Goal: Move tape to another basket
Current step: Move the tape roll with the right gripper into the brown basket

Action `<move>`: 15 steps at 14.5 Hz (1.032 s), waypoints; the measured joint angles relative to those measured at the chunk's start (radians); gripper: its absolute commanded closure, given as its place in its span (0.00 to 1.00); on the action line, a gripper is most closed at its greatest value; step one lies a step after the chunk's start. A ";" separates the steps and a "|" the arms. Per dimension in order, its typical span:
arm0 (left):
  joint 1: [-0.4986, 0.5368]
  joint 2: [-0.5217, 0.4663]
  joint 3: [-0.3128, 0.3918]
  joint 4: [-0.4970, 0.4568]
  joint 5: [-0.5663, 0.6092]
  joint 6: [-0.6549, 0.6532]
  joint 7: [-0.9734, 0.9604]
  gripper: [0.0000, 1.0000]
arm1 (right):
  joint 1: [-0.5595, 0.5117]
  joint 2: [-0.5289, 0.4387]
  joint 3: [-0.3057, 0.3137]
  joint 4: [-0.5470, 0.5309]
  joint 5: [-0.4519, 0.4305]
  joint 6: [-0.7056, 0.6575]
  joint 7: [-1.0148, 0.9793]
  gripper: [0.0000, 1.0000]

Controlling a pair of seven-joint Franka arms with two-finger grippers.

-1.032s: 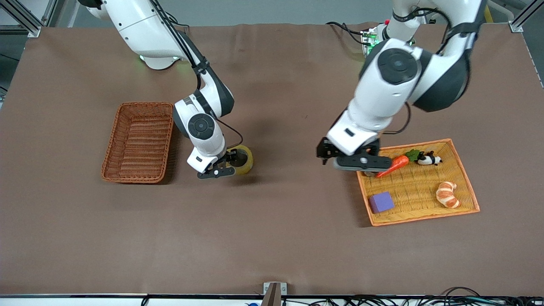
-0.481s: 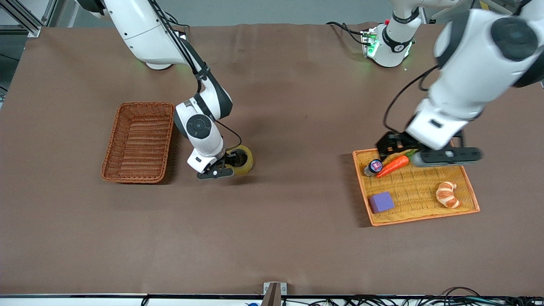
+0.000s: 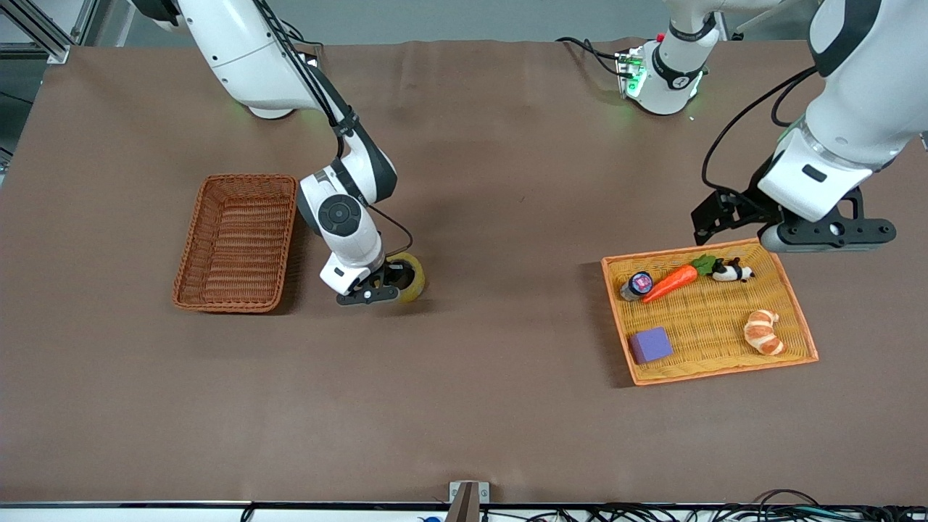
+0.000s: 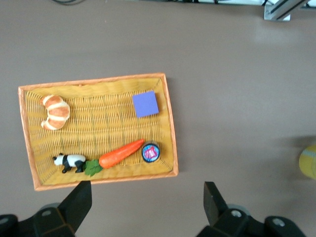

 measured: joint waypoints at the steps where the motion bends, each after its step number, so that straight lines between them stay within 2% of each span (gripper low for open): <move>1: 0.004 -0.016 -0.003 -0.016 0.000 -0.004 0.002 0.00 | 0.000 0.000 -0.001 0.004 0.000 -0.010 0.000 1.00; 4: 0.033 -0.051 -0.033 -0.059 0.000 -0.006 0.004 0.00 | -0.006 -0.036 -0.009 0.025 0.000 -0.105 0.003 1.00; 6: 0.036 -0.058 -0.038 -0.072 0.000 -0.006 0.004 0.00 | -0.038 -0.114 -0.019 0.036 0.000 -0.219 -0.005 1.00; 8: 0.042 -0.064 -0.039 -0.083 -0.003 -0.006 0.004 0.00 | -0.120 -0.223 -0.024 0.023 -0.003 -0.309 -0.092 1.00; 12: 0.053 -0.105 -0.022 -0.137 -0.015 0.002 0.031 0.00 | -0.355 -0.434 -0.033 -0.123 -0.044 -0.344 -0.419 1.00; 15: 0.037 -0.123 0.045 -0.161 -0.019 0.002 0.080 0.00 | -0.486 -0.515 -0.034 -0.253 -0.064 -0.337 -0.577 1.00</move>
